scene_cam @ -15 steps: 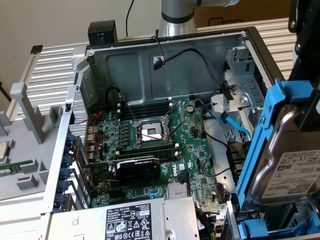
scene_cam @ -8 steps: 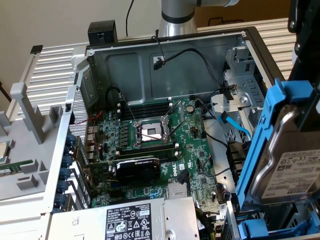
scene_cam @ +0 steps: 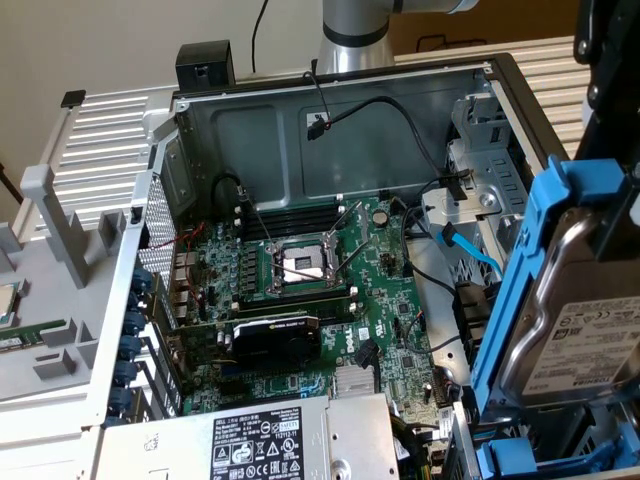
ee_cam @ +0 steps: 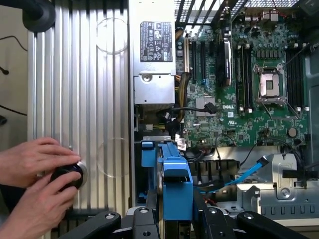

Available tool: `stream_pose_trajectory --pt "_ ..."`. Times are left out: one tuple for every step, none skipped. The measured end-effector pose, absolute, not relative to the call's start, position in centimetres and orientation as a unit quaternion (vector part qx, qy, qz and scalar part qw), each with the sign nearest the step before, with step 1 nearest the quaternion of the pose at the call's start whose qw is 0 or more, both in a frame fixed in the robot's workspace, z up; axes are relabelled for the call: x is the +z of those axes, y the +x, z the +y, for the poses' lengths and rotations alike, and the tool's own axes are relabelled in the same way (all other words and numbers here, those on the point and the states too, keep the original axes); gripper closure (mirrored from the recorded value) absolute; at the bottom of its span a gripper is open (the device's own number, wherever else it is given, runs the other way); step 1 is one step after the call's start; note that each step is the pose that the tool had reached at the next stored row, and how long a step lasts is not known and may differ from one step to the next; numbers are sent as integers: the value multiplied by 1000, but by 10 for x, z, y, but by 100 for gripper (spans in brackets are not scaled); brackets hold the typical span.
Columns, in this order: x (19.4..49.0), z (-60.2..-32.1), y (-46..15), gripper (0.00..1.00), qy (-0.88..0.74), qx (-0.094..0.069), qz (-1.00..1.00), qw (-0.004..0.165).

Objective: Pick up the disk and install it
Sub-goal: 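Insert the disk into the insertion slot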

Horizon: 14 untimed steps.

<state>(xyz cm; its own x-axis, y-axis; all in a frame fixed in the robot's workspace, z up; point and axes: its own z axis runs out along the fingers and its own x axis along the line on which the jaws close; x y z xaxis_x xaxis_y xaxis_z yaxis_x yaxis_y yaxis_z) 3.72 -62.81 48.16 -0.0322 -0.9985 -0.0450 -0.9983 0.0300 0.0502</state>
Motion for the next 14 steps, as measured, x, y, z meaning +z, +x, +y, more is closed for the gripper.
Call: stream_pose_trajectory --pt "482 -628 37 63 696 -34 -718 1" --pt "481 -627 37 63 696 -34 -717 1" --pt "482 -627 37 63 696 -34 -717 1" --pt "481 -627 37 63 696 -34 -717 1" --pt "481 -627 37 63 696 -34 -717 1" --pt "481 -627 37 63 696 -34 -717 1" --pt "481 -627 37 63 696 -34 -717 1" --pt "481 -627 37 63 696 -34 -717 1" --pt "481 -627 37 63 696 -34 -717 1" --pt "480 -627 37 63 696 -34 -717 1" --pt "480 -627 37 63 696 -34 -717 1" --pt "480 -627 37 63 696 -34 -717 1" --pt "479 -627 37 63 696 -34 -717 1" --pt "479 -627 37 63 696 -34 -717 1"
